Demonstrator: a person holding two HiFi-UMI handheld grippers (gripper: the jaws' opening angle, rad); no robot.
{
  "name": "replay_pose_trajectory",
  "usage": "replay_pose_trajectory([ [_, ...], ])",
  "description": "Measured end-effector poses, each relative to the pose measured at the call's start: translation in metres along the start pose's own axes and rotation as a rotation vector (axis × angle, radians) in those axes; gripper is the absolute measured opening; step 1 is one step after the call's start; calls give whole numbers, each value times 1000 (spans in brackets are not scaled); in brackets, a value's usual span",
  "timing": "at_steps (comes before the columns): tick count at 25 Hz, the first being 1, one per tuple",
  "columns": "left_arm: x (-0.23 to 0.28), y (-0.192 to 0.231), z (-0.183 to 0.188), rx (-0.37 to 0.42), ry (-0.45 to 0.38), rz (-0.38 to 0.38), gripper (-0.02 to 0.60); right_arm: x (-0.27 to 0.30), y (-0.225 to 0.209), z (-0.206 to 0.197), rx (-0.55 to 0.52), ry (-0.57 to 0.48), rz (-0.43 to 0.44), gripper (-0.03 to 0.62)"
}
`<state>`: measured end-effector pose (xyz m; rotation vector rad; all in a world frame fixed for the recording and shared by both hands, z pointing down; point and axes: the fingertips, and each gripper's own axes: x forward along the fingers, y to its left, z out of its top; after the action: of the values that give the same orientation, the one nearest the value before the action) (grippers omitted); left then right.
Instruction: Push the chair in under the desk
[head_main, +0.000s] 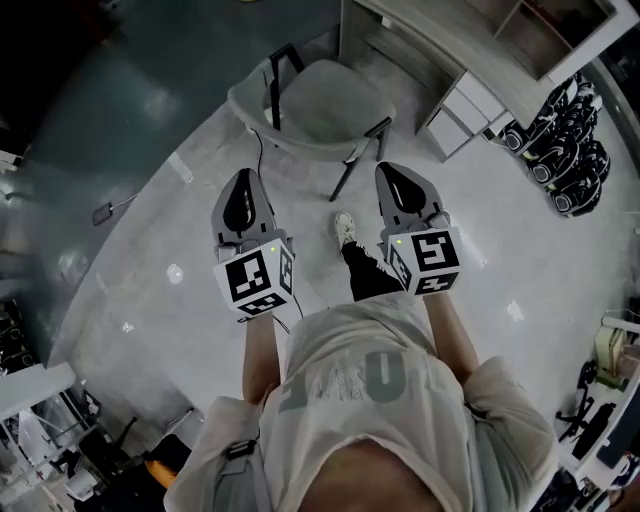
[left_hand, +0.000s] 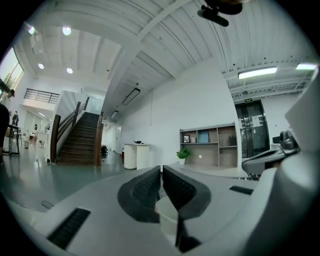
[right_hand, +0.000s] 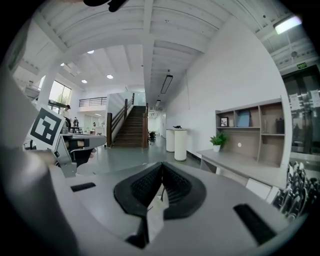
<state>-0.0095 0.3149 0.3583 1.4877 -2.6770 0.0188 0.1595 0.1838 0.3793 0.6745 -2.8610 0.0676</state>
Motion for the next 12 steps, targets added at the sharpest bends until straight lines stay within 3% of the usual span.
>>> replay_pose_trajectory([
  [8, 145, 37, 42, -11, -6, 103, 23, 160, -40, 66, -74, -48, 194, 17],
  [12, 185, 54, 48, -21, 16, 124, 23, 211, -41, 80, -81, -47, 247, 17],
])
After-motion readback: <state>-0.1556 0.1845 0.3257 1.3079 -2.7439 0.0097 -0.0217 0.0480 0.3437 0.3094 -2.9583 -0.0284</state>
